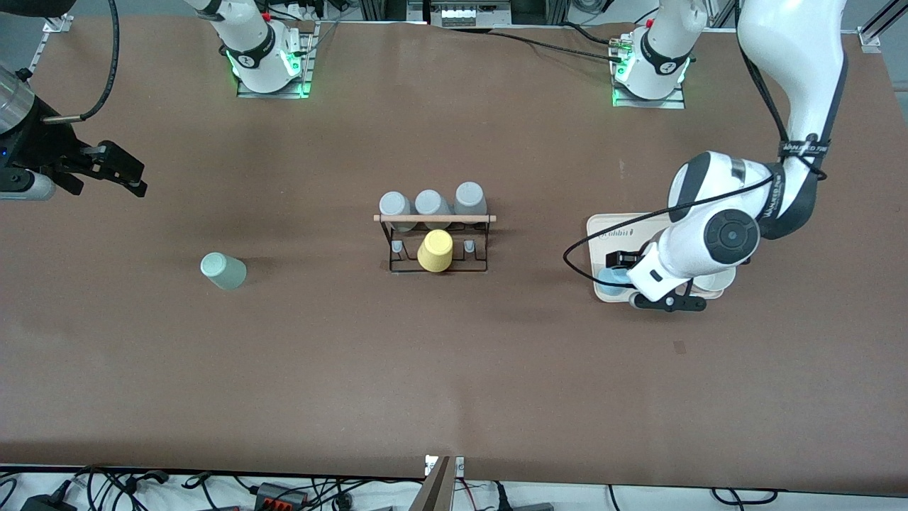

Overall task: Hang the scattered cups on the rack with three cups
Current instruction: 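Reach the left gripper down to the light blue cup on the tray, then grasp the light blue cup with the left gripper and lift it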

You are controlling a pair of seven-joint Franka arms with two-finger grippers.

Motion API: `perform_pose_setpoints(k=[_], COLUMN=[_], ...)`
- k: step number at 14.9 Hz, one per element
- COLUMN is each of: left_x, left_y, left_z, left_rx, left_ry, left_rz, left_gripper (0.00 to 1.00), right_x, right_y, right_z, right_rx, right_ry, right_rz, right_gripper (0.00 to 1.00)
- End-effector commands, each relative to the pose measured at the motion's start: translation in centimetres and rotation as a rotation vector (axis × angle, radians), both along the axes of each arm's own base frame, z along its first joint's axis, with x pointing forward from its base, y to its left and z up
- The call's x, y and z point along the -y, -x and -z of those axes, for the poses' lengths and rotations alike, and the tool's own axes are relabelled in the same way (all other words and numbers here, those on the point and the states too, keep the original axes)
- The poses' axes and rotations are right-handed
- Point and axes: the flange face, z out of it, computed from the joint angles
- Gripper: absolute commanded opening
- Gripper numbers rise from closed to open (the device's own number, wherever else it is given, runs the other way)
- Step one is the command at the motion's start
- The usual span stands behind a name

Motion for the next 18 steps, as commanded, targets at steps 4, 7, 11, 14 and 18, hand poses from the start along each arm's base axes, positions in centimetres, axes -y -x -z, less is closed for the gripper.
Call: perform_pose_setpoints(k=[4, 7, 11, 14, 18], left_x=[0.2, 0.1, 0.1, 0.2, -0.5], left_y=[0.7, 2.2, 2.2, 1.9, 1.5], left_z=[4.7, 6.6, 6.7, 6.6, 6.2], left_rx=[-0.011, -0.005, -0.002, 0.002, 0.005], left_ry=[0.002, 0.0, 0.002, 0.002, 0.002], left_rz=[0.013, 0.022, 0.026, 0.011, -0.002], left_gripper=[1.0, 1.0, 0.98, 0.65, 0.29], right_x=[-0.1, -0.1, -0.1, 0.0, 0.0], right_y=[0.0, 0.0, -0.1, -0.1, -0.1], right_z=[-0.6, -0.6, -0.5, -0.5, -0.6], right_rx=[-0.005, -0.005, -0.007, -0.007, -0.006], right_ry=[-0.007, -0.007, -0.007, -0.007, -0.013], right_rz=[-0.006, -0.004, -0.004, -0.003, -0.006], right_gripper=[1.0, 1.0, 1.0, 1.0, 1.0])
